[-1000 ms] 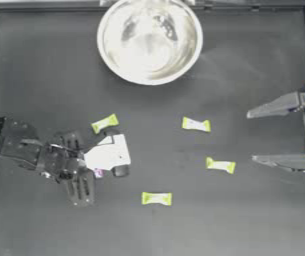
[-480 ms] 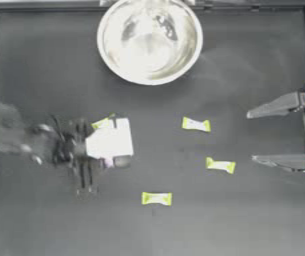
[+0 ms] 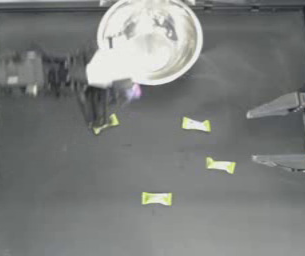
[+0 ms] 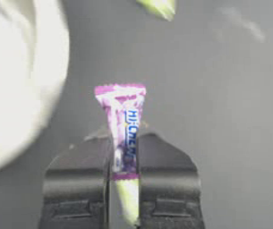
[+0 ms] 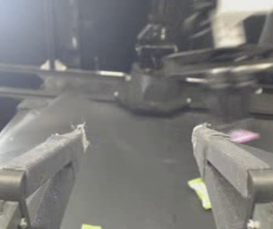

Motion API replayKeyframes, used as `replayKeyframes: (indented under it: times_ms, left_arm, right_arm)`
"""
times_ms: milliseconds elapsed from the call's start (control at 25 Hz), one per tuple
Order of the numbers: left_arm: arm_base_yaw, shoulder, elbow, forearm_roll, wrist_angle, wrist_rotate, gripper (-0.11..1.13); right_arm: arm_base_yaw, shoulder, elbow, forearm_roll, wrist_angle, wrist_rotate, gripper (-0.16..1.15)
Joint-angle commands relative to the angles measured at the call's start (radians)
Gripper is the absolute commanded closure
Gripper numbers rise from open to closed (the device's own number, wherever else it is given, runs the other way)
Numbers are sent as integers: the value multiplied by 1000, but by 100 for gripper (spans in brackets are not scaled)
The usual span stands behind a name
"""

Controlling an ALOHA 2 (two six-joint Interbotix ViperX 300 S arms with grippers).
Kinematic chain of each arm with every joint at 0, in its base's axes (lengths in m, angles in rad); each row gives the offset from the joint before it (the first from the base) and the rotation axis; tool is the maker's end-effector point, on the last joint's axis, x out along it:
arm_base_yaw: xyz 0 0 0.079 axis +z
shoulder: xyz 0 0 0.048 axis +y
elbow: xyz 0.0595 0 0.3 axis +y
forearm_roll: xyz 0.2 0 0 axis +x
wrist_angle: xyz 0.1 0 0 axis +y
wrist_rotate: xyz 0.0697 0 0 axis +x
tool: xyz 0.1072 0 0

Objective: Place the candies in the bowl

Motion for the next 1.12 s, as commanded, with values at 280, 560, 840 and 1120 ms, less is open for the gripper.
replayKeyframes:
  times_ms: [280,560,840,1120]
  left_arm:
    - [175,179,-181,-67,-66,127,68]
    - [250,310,-264,-75,-92,167,68]
    - [290,383,-324,-77,-92,178,60]
    - [296,397,-347,-77,-94,176,-7]
  right_arm:
    - [0,5,-6,18,-9,2,-2]
    - [0,5,-3,21,-11,0,-2]
    - [0,6,0,20,-12,0,-2]
    - [0,6,2,20,-12,0,-2]
